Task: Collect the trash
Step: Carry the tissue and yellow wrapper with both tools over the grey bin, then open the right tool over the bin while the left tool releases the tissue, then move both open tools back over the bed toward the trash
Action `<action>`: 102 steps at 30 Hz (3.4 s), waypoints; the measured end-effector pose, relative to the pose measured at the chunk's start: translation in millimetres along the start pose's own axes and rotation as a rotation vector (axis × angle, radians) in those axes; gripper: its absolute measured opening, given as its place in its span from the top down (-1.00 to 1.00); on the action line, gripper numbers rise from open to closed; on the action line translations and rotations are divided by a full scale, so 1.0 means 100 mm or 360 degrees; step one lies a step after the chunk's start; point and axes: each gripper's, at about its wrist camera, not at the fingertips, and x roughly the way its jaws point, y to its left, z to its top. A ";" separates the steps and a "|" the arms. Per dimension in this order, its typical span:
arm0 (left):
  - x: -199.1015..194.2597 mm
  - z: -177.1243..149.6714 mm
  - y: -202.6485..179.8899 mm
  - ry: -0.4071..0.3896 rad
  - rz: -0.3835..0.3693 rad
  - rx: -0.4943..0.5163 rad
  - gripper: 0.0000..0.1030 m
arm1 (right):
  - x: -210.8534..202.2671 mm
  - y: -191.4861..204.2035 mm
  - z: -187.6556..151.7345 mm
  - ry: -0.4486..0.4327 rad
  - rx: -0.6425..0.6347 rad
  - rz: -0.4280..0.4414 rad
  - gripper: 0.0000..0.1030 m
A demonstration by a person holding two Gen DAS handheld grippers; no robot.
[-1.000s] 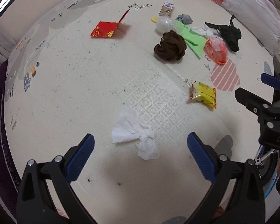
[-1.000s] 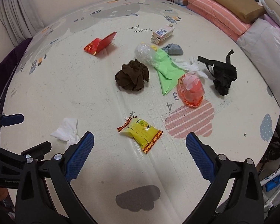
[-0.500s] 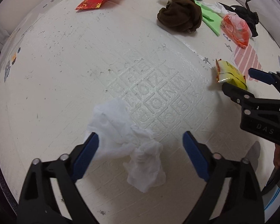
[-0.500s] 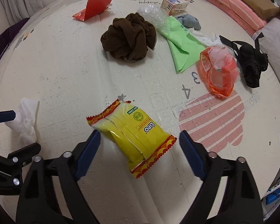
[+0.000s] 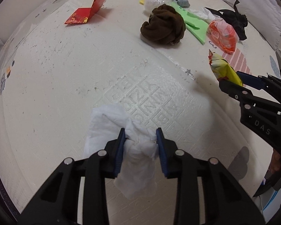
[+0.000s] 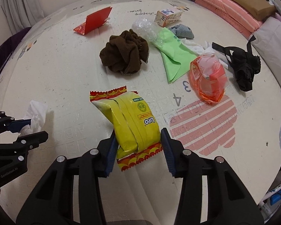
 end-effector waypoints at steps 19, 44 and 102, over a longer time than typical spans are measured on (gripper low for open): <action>-1.13 -0.11 -1.51 -0.0256 -0.0159 0.0657 0.37 | -1.75 -1.12 -0.95 -0.0176 0.0631 -0.0360 0.17; -0.73 -0.47 -5.37 -0.0131 -0.0547 0.1290 0.36 | -2.15 -4.01 -3.21 0.0030 0.1269 -0.0558 0.14; -0.37 -0.15 -5.20 -0.0020 -0.0473 0.1222 -0.42 | -2.02 -4.10 -2.70 0.0044 0.1215 -0.0510 -0.40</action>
